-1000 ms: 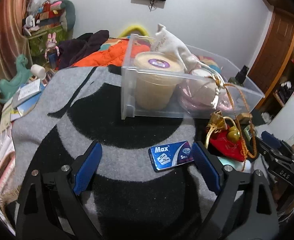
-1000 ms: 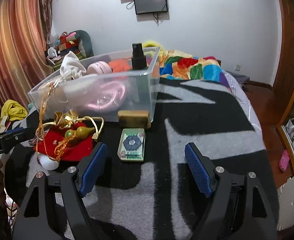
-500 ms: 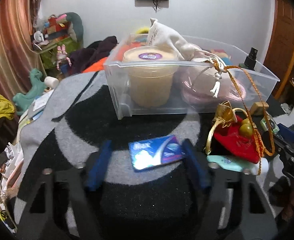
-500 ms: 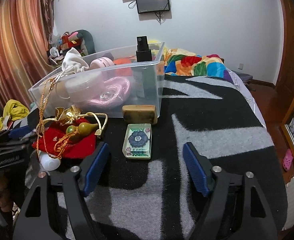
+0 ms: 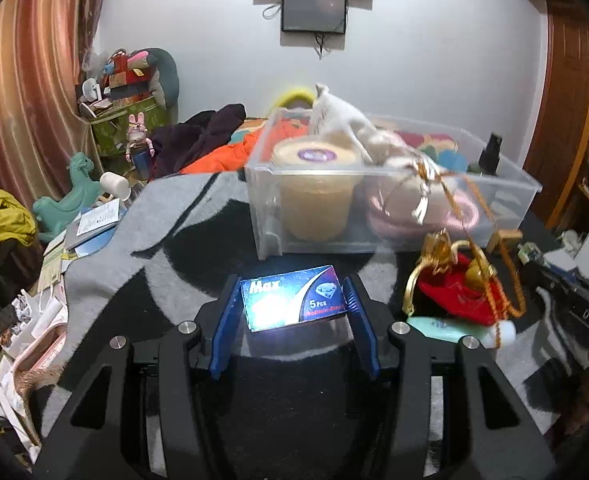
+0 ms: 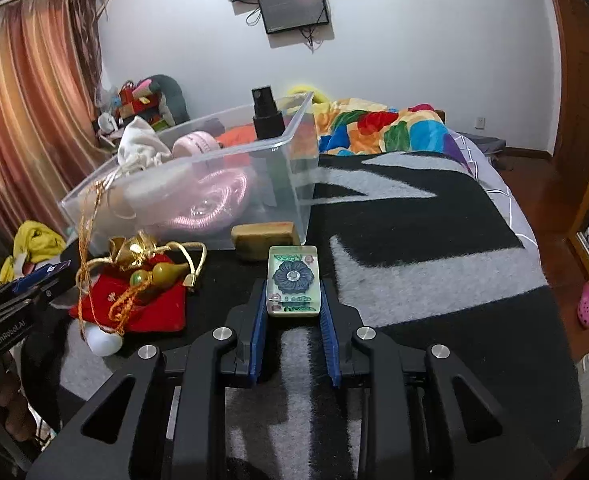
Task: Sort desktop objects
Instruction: 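Carry the Max box with the left tool while the right tool carries the green card to the box, then lower the Max box and green card into the clear box and open both tools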
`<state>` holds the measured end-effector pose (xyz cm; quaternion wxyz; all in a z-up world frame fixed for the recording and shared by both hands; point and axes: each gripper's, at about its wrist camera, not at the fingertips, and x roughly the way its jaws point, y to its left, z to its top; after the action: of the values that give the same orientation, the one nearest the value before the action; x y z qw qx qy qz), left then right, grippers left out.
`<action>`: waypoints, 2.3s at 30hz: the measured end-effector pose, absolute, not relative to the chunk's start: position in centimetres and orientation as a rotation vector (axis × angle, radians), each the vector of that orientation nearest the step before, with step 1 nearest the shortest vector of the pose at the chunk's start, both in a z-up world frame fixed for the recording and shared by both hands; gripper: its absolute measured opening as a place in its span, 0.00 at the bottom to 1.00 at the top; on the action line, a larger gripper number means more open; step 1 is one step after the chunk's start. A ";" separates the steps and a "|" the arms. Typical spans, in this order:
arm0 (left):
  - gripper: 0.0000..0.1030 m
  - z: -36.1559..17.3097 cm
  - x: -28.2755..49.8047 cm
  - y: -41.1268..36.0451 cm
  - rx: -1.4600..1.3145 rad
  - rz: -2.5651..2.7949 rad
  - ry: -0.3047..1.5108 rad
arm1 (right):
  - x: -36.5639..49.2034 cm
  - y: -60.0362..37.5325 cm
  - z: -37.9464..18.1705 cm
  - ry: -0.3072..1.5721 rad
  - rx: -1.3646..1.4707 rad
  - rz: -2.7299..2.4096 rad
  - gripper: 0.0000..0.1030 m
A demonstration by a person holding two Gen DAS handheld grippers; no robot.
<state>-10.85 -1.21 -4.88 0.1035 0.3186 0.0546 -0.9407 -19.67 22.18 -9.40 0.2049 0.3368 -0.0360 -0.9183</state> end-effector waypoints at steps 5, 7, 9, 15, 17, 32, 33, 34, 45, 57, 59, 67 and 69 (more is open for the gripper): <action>0.49 -3.2 -10.0 -2.5 0.874 -2.774 0.250 | -18.8 22.3 -7.9 -0.114 0.869 -2.554 0.22; 0.49 -2.5 -9.5 -2.7 0.842 -2.779 0.273 | -18.7 22.4 -7.2 -0.114 0.845 -2.557 0.22; 0.49 -1.8 -9.1 -3.0 0.813 -2.792 0.300 | -18.5 22.4 -6.3 -0.113 0.816 -2.561 0.22; 0.49 0.2 -9.7 -4.1 0.734 -2.787 0.434 | -18.0 21.4 -4.1 -0.116 0.737 -2.498 0.22; 0.49 0.9 -10.3 -3.9 0.725 -2.806 0.428 | -18.0 20.7 -3.3 -0.091 0.707 -2.503 0.22; 0.49 1.2 -17.1 -1.7 0.785 -2.864 0.382 | -21.7 18.9 -0.6 -0.126 0.594 -2.519 0.22; 0.49 1.0 -17.6 -1.4 0.798 -2.873 0.380 | -22.1 18.5 -1.0 -0.106 0.610 -2.517 0.22; 0.49 0.8 -17.9 -1.0 0.809 -2.882 0.363 | -22.3 18.2 -1.3 -0.093 0.625 -2.514 0.22; 0.49 -1.3 -19.8 0.0 0.872 -2.812 0.279 | -23.3 17.0 -3.8 -0.023 0.719 -2.486 0.22; 0.75 -1.1 -18.4 0.4 0.821 -2.832 0.248 | -21.3 17.7 -3.5 0.045 0.681 -2.551 0.36; 0.76 -1.0 -18.0 0.3 0.831 -2.830 0.262 | -20.6 18.3 -3.5 0.058 0.679 -2.582 0.45; 0.88 -0.6 -15.7 0.2 0.858 -2.804 0.299 | -19.6 21.5 -3.1 -0.022 0.684 -2.639 0.69; 0.88 -0.9 -15.3 0.2 0.883 -2.802 0.297 | -19.6 22.2 -3.1 -0.069 0.692 -2.621 0.69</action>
<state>-15.34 0.23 -0.86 0.0940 0.2977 0.1003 -0.9447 -19.61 22.19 -3.10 0.2132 0.2492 -0.0248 -0.9444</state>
